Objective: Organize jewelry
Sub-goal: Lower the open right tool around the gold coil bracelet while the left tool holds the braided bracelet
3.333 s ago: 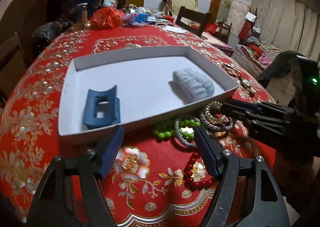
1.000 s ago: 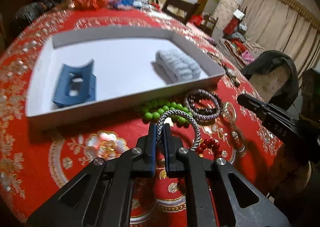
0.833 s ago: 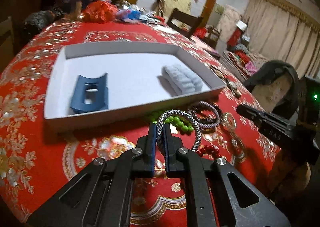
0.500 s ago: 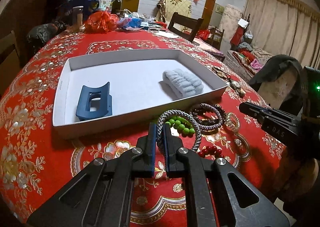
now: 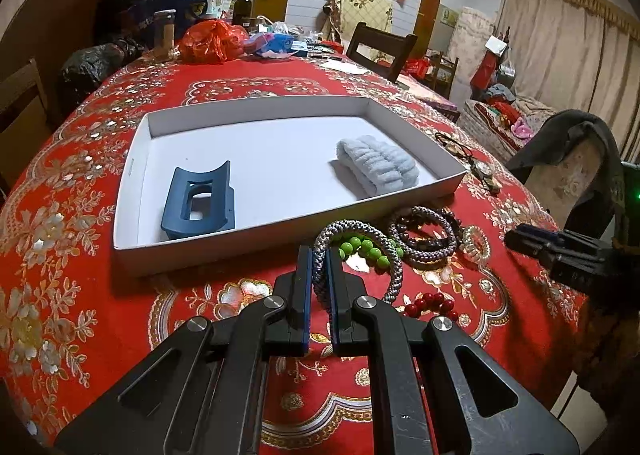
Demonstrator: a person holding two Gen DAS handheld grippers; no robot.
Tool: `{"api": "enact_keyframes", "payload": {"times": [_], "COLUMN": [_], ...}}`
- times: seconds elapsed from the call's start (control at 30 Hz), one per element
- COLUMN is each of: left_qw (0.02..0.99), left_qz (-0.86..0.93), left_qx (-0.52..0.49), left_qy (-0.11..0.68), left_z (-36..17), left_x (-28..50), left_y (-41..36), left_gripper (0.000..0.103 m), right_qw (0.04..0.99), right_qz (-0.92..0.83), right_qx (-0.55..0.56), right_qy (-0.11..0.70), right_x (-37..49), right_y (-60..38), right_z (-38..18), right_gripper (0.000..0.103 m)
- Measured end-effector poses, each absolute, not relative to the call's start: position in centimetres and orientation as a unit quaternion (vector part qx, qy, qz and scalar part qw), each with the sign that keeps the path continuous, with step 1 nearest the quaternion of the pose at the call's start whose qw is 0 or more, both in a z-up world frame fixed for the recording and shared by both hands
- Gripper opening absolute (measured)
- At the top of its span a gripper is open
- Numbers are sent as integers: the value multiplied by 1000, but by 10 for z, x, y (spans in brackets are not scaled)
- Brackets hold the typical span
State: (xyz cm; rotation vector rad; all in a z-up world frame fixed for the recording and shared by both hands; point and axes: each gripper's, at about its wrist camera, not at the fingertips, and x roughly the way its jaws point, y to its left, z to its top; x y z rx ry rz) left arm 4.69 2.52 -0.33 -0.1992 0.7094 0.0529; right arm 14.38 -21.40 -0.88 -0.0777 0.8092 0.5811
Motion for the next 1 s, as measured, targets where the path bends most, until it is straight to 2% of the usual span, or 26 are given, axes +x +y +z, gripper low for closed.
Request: {"api": "enact_keyframes", "payload": {"times": [0.1,0.17,0.3,0.57,0.63,0.77,1.0], "left_qw": [931,931,930,929,929,929,929], "left_qz": [28,29,30,31,32,33,32], "left_qx": [-99,-99,-98,-98,-99,-99,-101], "left_qy": [351,351,353,355,355,355,355], "left_z": [-5,-5,-6,-6,-6,-6,-7], "left_x": [48,48,50,51,51,49,50], "left_y": [26,25,24,23,23,23,23], "left_gripper": [5,5,5,5,5,5,5], "right_qw": [875,859,848,845,845,844,849], "right_qz": [295,307,308,313,313,320,311], "right_qx": [-56,-62,-71,-138,-139,-164,-169], "right_qy": [379,404,425,410,410,399,392], "right_x": [145,154,160,160,160,152,147], "right_y": [-199,-190,-187,-170,-169,-160,-158], "right_z": [-8,-15,-21,-23,-23,-22,-21], "right_gripper": [36,31,30,30,26,12,9]}}
